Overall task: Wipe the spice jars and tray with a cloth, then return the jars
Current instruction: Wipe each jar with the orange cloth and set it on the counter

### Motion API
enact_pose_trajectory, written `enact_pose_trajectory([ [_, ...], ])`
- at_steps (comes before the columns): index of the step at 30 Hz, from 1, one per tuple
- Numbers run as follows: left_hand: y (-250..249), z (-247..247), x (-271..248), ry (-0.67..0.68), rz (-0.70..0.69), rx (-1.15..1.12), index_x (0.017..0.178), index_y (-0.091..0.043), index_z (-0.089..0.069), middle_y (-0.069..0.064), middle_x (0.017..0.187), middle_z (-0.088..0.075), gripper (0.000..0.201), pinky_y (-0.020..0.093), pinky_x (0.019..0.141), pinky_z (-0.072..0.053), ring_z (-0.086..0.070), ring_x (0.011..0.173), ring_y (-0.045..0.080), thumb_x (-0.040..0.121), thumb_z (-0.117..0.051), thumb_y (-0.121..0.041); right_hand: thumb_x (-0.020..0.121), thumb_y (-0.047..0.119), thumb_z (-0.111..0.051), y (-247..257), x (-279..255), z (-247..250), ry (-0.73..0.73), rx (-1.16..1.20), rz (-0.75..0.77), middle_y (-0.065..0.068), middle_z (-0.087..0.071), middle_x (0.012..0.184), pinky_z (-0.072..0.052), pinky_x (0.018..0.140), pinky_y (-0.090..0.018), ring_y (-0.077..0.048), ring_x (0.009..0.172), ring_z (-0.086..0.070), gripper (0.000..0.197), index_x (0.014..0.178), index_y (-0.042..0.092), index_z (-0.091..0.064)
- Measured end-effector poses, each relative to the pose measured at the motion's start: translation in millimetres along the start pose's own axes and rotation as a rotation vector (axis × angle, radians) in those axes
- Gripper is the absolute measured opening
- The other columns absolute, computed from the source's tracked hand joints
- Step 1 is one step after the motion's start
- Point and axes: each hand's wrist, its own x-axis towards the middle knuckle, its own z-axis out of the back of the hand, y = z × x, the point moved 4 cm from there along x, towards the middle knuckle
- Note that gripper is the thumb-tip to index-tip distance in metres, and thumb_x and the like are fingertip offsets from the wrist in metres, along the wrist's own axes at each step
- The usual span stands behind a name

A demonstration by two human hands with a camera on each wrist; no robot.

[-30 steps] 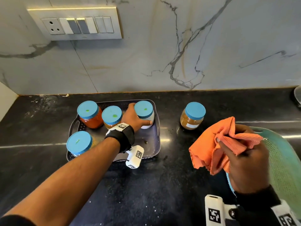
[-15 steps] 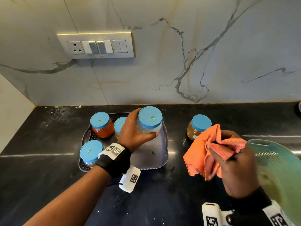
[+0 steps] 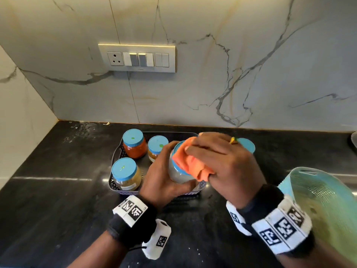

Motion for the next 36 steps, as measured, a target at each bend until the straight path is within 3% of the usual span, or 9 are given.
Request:
enact_pose_trajectory([
  [4, -3.4, 7.9, -7.7, 0.031, -0.068, 0.002, 0.140, -0.041, -0.032, -0.016, 0.135, -0.058, 0.105, 0.023, 0.098, -0.051, -0.059, 0.121, 0.001, 0.056, -0.094, -0.049, 0.081, 0.019, -0.047, 21.9, -14.6, -15.1, 0.214, -0.019, 0.048, -0.004, -0.068, 0.127, -0.058, 0.092, -0.041, -0.023, 0.120, -0.065, 0.046, 0.120, 0.014, -0.072],
  [8, -9.9, 5.1, -18.1, 0.055, -0.103, 0.003, 0.142, -0.024, -0.045, -0.012, 0.138, -0.058, 0.097, 0.021, 0.101, -0.047, -0.056, 0.126, 0.004, 0.060, -0.097, -0.034, 0.078, 0.019, -0.046, 13.4, -10.5, 0.4, 0.140, -0.005, -0.042, -0.002, -0.073, 0.119, -0.062, 0.081, -0.036, -0.018, 0.107, -0.071, 0.047, 0.114, 0.015, -0.076],
  [12, -17.1, 5.5, -17.9, 0.033, -0.118, -0.077, 0.136, -0.028, -0.049, -0.022, 0.132, -0.059, 0.091, 0.026, 0.098, -0.051, -0.058, 0.122, 0.000, 0.059, -0.098, -0.025, 0.076, 0.016, -0.048, 27.3, 9.5, -5.3, 0.132, -0.013, -0.043, -0.003, -0.072, 0.102, -0.055, 0.077, -0.033, -0.023, 0.092, -0.068, 0.041, 0.106, 0.014, -0.076],
  [16, -12.3, 19.4, -21.1, -0.029, -0.130, -0.057, 0.141, -0.027, -0.042, -0.026, 0.137, -0.053, 0.102, 0.021, 0.101, -0.048, -0.056, 0.125, -0.001, 0.056, -0.095, -0.047, 0.069, -0.004, -0.073, 36.9, -14.9, 3.0, 0.173, 0.036, -0.064, 0.000, -0.071, 0.105, -0.057, 0.081, -0.033, -0.019, 0.096, -0.066, 0.041, 0.105, 0.015, -0.075],
  [20, -17.3, 18.8, -26.5, -0.007, -0.209, 0.000, 0.142, -0.033, -0.042, -0.019, 0.138, -0.056, 0.096, 0.025, 0.102, -0.048, -0.057, 0.126, 0.006, 0.061, -0.094, -0.039, 0.063, -0.009, -0.079, 11.4, -9.7, 10.5, 0.113, -0.042, -0.200, -0.002, -0.071, 0.098, -0.058, 0.073, -0.034, -0.021, 0.087, -0.068, 0.045, 0.101, 0.014, -0.076],
  [23, -21.9, 16.4, -27.3, 0.045, -0.223, -0.009, 0.137, -0.029, -0.046, -0.013, 0.131, -0.060, 0.088, 0.026, 0.098, -0.051, -0.059, 0.120, 0.004, 0.063, -0.090, -0.046, 0.070, 0.002, -0.070, 22.1, 15.4, -0.1, 0.093, 0.010, -0.221, -0.002, -0.072, 0.098, -0.058, 0.075, -0.035, -0.021, 0.090, -0.068, 0.034, 0.102, 0.013, -0.076],
  [26, -13.6, 22.9, -28.8, 0.030, -0.192, -0.076, 0.138, -0.018, -0.049, -0.009, 0.134, -0.060, 0.094, 0.030, 0.100, -0.052, -0.059, 0.123, 0.006, 0.061, -0.088, -0.056, 0.074, 0.012, -0.052, 54.3, 5.1, -3.3, 0.192, 0.079, -0.103, 0.001, -0.070, 0.100, -0.051, 0.080, -0.022, -0.014, 0.094, -0.064, 0.038, 0.105, 0.015, -0.074],
  [30, -10.0, 32.7, -32.1, -0.011, -0.257, -0.062, 0.142, -0.033, -0.042, -0.019, 0.139, -0.054, 0.097, 0.029, 0.102, -0.049, -0.057, 0.127, 0.010, 0.061, -0.092, -0.047, 0.068, -0.002, -0.063, 41.8, -23.4, 11.6, 0.190, 0.025, -0.133, 0.001, -0.069, 0.099, -0.053, 0.076, -0.029, -0.017, 0.090, -0.065, 0.041, 0.103, 0.015, -0.075],
  [36, -21.8, 25.1, -28.3, 0.066, -0.276, -0.086, 0.133, -0.026, -0.050, -0.010, 0.127, -0.062, 0.084, 0.033, 0.093, -0.053, -0.062, 0.117, 0.009, 0.062, -0.092, -0.041, 0.071, 0.004, -0.060, 47.0, 15.7, -0.3, 0.125, 0.026, -0.168, -0.001, -0.071, 0.099, -0.051, 0.078, -0.027, -0.019, 0.091, -0.066, 0.034, 0.100, 0.013, -0.075],
])
